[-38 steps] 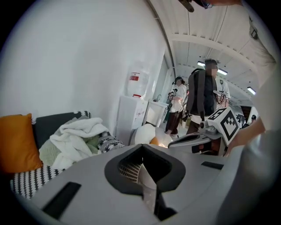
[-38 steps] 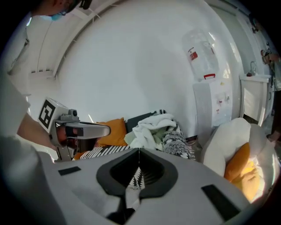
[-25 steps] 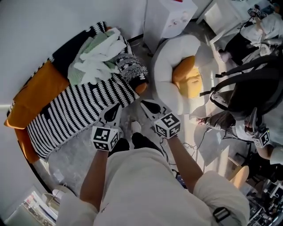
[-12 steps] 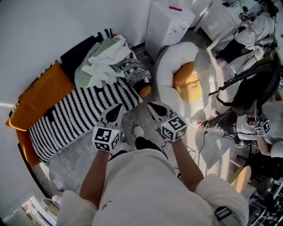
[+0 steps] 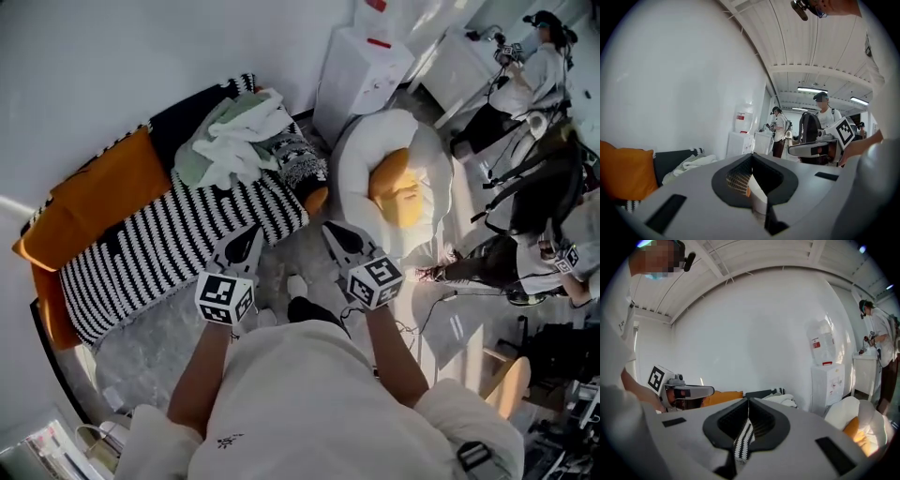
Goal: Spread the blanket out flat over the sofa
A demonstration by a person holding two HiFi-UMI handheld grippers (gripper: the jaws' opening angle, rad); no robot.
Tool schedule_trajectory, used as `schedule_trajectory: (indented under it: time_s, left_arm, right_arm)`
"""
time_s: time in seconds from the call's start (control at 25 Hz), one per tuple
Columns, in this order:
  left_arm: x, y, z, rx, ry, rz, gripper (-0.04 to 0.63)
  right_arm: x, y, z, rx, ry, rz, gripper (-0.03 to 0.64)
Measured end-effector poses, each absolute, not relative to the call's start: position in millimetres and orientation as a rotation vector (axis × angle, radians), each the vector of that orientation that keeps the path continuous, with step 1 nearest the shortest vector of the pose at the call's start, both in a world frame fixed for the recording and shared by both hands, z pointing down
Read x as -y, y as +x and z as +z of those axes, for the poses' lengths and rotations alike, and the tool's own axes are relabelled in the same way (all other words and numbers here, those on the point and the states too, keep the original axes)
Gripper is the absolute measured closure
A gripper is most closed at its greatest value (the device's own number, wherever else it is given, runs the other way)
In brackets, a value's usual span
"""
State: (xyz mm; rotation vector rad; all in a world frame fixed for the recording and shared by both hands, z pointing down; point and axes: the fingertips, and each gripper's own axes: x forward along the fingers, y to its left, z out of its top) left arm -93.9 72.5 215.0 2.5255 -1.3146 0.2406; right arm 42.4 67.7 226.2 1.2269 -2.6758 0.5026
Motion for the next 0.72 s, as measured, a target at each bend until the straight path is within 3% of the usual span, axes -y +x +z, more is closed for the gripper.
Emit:
schedule_trajectory:
  time_s: [0.72]
  left_arm:
    - [-120.5, -156.0, 191.0, 1.387, 2.535, 0.116, 0.577]
  right_arm:
    - [-126.5, 16.4, 185.5, 2.7, 1.339, 0.438, 0.592]
